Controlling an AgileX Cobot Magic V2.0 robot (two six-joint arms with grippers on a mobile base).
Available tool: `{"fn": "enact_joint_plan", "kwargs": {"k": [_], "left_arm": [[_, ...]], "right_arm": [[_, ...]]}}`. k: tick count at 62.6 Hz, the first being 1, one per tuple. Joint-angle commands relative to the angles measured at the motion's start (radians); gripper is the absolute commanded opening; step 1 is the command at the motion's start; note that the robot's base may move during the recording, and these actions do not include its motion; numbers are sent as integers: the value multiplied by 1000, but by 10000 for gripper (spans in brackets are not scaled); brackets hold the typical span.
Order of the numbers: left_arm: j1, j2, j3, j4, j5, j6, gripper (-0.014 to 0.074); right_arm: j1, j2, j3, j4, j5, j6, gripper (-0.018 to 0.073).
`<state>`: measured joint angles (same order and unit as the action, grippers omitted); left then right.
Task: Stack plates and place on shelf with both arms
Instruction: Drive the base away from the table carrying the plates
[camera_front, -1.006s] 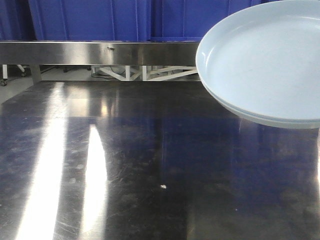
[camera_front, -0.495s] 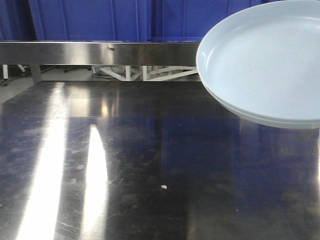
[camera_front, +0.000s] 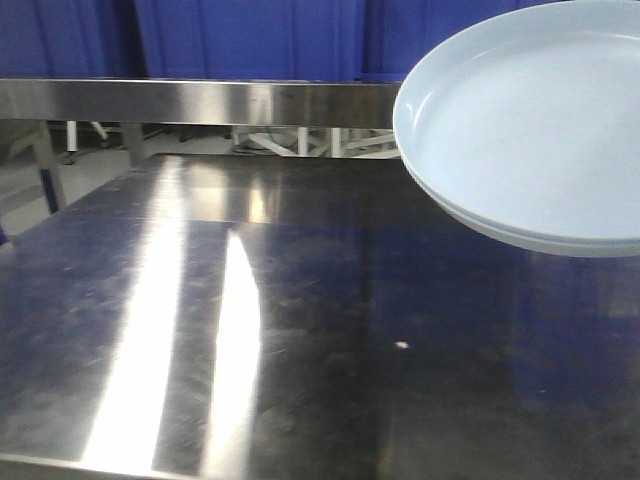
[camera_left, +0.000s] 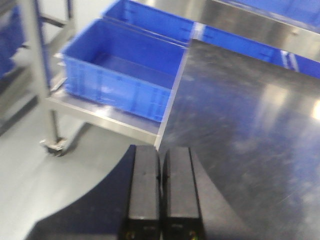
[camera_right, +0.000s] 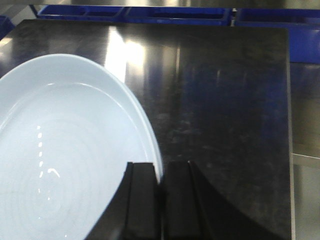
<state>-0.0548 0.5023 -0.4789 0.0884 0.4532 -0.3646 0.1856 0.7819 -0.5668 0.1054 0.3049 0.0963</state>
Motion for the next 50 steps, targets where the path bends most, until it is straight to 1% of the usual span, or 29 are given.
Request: {"fn": "enact_joint_plan", "kwargs": {"k": [1,50], "left_arm": [[0,3,-29,3,-72,-8,101],[0,3,-29,3,-72,-8,101]], "right_arm": [[-6,-9,-30,4,-100,-4,55],[-6,-9,-30,4,-100,-4,55]]}}
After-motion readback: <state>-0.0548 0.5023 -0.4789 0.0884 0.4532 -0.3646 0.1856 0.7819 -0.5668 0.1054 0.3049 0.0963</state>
